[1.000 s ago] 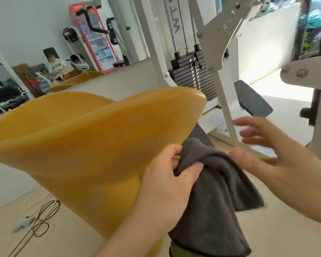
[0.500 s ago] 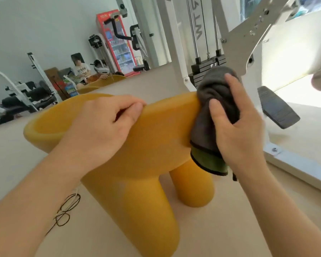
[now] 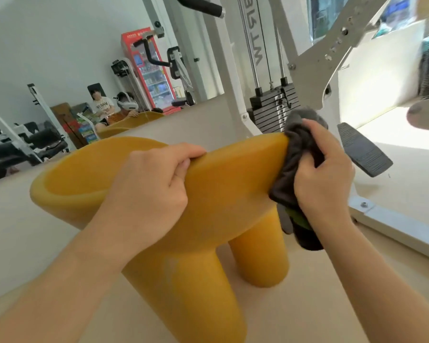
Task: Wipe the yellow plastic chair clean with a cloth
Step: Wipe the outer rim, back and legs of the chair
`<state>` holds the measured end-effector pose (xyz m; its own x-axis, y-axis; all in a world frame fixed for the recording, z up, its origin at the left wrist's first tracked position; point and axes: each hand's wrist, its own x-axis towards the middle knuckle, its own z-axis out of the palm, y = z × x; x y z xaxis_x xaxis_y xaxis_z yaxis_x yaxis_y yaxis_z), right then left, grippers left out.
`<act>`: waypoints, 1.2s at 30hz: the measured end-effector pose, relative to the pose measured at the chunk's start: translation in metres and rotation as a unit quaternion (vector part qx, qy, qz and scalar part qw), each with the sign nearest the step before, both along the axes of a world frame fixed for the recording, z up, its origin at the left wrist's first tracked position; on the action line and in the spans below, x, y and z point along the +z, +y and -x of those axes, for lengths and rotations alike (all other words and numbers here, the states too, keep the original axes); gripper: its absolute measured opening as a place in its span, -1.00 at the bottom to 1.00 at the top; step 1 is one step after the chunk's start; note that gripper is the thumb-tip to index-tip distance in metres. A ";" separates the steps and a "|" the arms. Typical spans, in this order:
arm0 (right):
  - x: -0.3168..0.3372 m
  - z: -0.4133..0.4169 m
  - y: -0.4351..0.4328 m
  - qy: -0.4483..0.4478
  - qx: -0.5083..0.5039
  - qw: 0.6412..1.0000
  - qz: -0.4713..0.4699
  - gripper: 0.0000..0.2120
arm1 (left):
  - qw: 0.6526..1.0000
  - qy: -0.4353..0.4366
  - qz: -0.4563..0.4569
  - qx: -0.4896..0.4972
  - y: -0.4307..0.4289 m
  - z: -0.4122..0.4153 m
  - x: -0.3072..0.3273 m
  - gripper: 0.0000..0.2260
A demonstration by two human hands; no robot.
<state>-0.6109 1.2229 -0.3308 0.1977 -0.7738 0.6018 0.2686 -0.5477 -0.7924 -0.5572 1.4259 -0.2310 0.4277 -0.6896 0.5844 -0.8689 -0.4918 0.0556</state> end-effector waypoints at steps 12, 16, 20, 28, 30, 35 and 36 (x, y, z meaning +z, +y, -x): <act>-0.025 -0.012 0.000 -0.040 0.089 0.995 0.009 -0.43 | 0.999 -0.035 -0.022 0.002 0.003 0.009 -0.004 -0.62; -0.033 -0.020 -0.003 -0.050 0.106 0.989 -0.090 -0.43 | 0.999 -0.032 -0.040 0.002 0.002 0.012 -0.004 -0.61; -0.039 -0.002 0.076 -0.044 0.166 0.985 0.027 -0.42 | 0.999 -0.040 -0.022 0.002 -0.001 0.011 -0.010 -0.61; -0.025 -0.037 -0.020 -0.030 0.074 0.987 -0.141 -0.43 | 0.997 -0.072 0.013 -0.007 -0.015 0.013 -0.021 -0.63; -0.030 -0.038 -0.026 -0.023 0.096 0.971 -0.216 -0.42 | 0.996 -0.091 0.011 -0.001 -0.024 0.013 -0.022 -0.62; -0.060 -0.010 0.077 -0.048 0.134 0.986 -0.088 -0.37 | 0.988 -0.151 -0.010 0.023 -0.045 0.016 -0.026 -0.61; -0.064 -0.009 0.087 -0.046 0.136 0.988 -0.060 -0.36 | 0.987 -0.161 -0.013 0.021 -0.048 0.015 -0.026 -0.61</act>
<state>-0.6019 1.3098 -0.3949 0.3566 -0.7667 0.5339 0.4665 -0.3490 -0.8128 -0.5726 1.3781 -0.2572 0.2520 -0.6918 0.6767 -0.8181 -0.5258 -0.2329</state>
